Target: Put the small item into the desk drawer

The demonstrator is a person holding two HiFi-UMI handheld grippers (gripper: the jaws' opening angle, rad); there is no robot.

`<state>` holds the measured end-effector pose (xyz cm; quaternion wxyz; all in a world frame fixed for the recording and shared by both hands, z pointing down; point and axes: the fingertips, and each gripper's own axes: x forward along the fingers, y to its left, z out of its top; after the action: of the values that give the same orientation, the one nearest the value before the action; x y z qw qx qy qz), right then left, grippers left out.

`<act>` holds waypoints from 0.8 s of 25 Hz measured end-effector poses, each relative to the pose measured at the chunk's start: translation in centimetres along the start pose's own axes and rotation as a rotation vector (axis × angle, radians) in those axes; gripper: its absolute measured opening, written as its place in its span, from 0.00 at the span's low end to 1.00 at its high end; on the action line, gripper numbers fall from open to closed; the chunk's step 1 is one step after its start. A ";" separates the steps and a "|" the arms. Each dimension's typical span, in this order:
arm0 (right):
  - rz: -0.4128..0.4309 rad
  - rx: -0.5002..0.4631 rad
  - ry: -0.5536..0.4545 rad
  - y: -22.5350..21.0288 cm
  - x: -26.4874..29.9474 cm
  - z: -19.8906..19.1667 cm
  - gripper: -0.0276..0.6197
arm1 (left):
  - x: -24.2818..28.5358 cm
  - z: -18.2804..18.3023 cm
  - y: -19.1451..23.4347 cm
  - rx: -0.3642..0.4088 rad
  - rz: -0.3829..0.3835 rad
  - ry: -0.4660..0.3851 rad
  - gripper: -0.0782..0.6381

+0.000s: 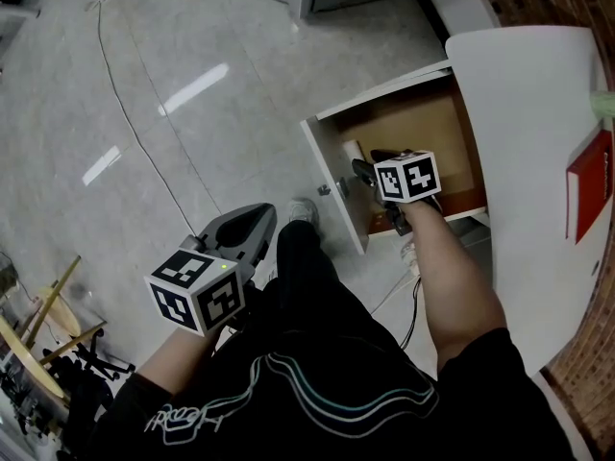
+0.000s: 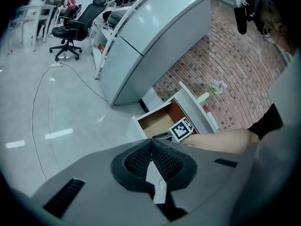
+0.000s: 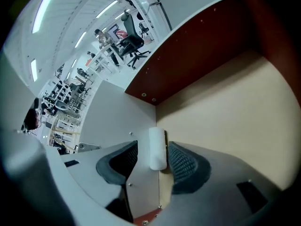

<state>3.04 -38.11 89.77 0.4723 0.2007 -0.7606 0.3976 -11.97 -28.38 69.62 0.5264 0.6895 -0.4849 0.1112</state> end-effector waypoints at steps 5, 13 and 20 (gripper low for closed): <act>0.002 0.000 -0.069 1.8 -4.0 0.6 0.37 | -2.3 -0.1 -1.4 0.036 -0.011 -0.011 0.14; -0.012 -0.079 -0.285 8.7 -14.3 2.9 0.37 | -7.4 -0.8 -5.7 0.097 -0.073 -0.028 0.14; -0.025 -0.122 -0.524 17.9 -28.1 3.0 0.31 | -15.4 0.5 -12.5 0.232 -0.146 -0.123 0.14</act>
<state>2.50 -31.66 56.96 0.2755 0.2770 -0.8770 0.2796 -10.09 -20.62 51.49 0.4193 0.7847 -0.4484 0.0855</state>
